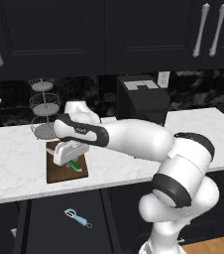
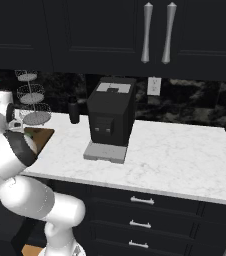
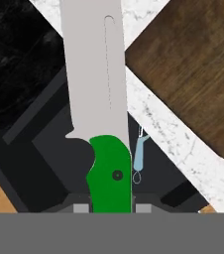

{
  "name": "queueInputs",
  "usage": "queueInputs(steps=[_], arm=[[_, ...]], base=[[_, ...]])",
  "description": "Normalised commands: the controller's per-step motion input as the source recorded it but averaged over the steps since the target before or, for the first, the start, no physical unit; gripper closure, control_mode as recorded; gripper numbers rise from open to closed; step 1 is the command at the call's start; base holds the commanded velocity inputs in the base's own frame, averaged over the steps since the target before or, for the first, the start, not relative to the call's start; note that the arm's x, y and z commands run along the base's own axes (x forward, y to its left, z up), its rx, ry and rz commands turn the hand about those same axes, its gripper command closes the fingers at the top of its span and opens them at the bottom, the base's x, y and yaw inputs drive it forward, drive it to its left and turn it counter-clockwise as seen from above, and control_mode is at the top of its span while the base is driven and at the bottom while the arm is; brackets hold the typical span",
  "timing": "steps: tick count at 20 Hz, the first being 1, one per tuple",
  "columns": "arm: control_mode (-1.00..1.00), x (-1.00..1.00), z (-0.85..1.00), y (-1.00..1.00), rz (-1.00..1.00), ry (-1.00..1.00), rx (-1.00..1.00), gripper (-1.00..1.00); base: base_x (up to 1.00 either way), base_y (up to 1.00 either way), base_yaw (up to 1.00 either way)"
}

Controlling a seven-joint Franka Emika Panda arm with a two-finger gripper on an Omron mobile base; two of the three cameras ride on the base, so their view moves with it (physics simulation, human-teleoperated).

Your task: Place the appropriate cutting tool for cutting the avocado skin on the cutting board.

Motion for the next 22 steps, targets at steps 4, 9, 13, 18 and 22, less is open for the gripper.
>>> queueInputs(steps=[4,9,13,18,22], arm=[[-1.0,0.45,-0.45,0.03,0.0,0.0,-0.07,1.0],[-1.0,0.43,-0.5,0.0,0.0,0.01,-0.03,1.0],[-1.0,0.37,-0.32,0.0,0.0,0.0,0.0,1.0],[-1.0,0.35,-0.28,0.04,0.0,0.03,-0.02,1.0],[-1.0,0.25,-0.32,0.04,0.0,0.04,-0.04,1.0]], base=[[0.0,0.0,0.0],[0.0,0.0,0.0],[0.0,0.0,0.0],[0.0,0.0,0.0],[0.0,0.0,0.0]])
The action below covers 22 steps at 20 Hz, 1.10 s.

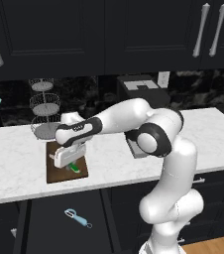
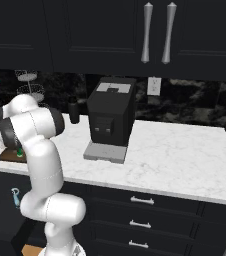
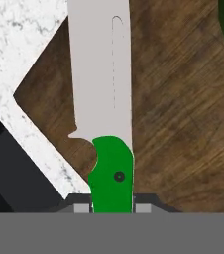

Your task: Place the appropriate cutting tool for cutting the avocado skin on the cutting board.

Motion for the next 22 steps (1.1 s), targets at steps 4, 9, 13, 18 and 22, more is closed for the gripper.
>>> queueInputs(steps=[4,9,13,18,22], arm=[[-1.0,0.23,-0.36,0.01,0.0,0.03,-0.03,1.0],[-1.0,0.08,-0.33,0.01,0.0,0.01,-0.03,-1.0],[-1.0,-0.13,-0.03,-0.06,0.0,0.0,0.0,-1.0],[-1.0,-0.66,0.24,-0.37,0.0,-0.06,0.02,-1.0],[-1.0,-0.53,0.43,-0.7,0.0,-0.06,0.05,-1.0]], base=[[0.0,0.0,0.0],[0.0,0.0,0.0],[0.0,0.0,0.0],[0.0,0.0,0.0],[0.0,0.0,0.0]])
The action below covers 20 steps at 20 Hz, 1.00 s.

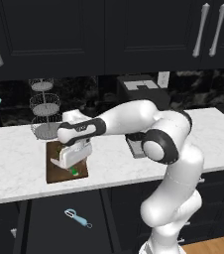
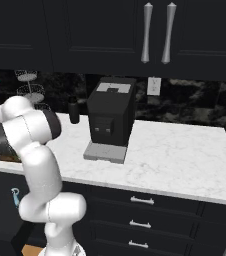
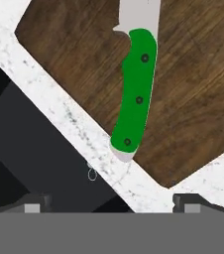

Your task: Place the appropriate cutting tool for cutting the avocado skin on the cutting board.

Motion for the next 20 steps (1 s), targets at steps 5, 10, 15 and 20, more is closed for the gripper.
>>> queueInputs(steps=[5,10,15,20], arm=[[-1.0,-0.27,0.51,-0.97,0.0,-0.13,0.05,-1.0],[-1.0,-0.44,0.37,-0.95,0.0,-0.14,0.08,-1.0],[-1.0,-0.25,0.61,-1.0,0.0,-0.05,0.1,-1.0],[-1.0,-0.02,0.73,-1.0,0.0,-0.05,0.11,-1.0]], base=[[0.0,0.0,0.0],[0.0,0.0,0.0],[0.0,0.0,0.0],[0.0,0.0,0.0]])
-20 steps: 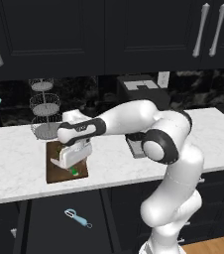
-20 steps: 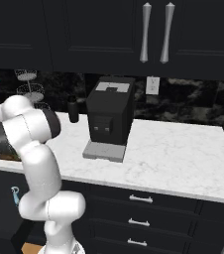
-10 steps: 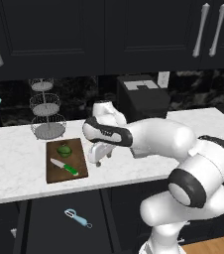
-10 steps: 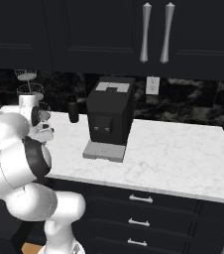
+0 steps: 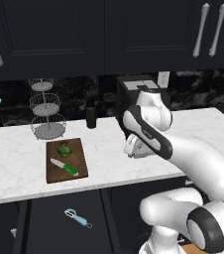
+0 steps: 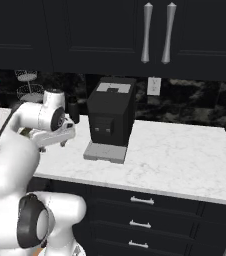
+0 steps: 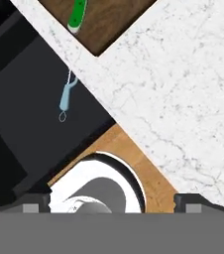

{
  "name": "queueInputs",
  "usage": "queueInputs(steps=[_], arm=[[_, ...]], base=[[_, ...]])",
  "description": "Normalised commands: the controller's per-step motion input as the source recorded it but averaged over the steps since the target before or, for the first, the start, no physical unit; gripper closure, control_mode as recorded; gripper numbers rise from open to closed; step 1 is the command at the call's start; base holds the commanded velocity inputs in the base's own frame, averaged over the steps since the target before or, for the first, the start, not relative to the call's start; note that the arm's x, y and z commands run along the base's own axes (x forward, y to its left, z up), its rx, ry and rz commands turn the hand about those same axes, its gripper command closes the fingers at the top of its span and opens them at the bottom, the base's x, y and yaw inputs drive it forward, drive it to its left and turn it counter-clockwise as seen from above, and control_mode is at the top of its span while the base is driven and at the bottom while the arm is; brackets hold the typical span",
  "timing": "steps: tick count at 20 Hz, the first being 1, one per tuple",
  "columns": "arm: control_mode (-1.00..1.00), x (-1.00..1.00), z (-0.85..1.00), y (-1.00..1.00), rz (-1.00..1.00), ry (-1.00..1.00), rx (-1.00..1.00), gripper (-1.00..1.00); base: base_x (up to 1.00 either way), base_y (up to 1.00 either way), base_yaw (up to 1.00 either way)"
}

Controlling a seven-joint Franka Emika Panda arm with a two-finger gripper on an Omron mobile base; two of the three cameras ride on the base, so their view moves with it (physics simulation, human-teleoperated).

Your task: Place the appropriate cutting tool for cutting the avocado skin on the cutting board.

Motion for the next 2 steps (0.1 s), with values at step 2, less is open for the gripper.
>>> queueInputs(steps=[2], arm=[[-1.0,-0.05,0.74,-1.0,0.0,-0.08,0.11,-1.0]], base=[[0.0,0.0,0.0]])
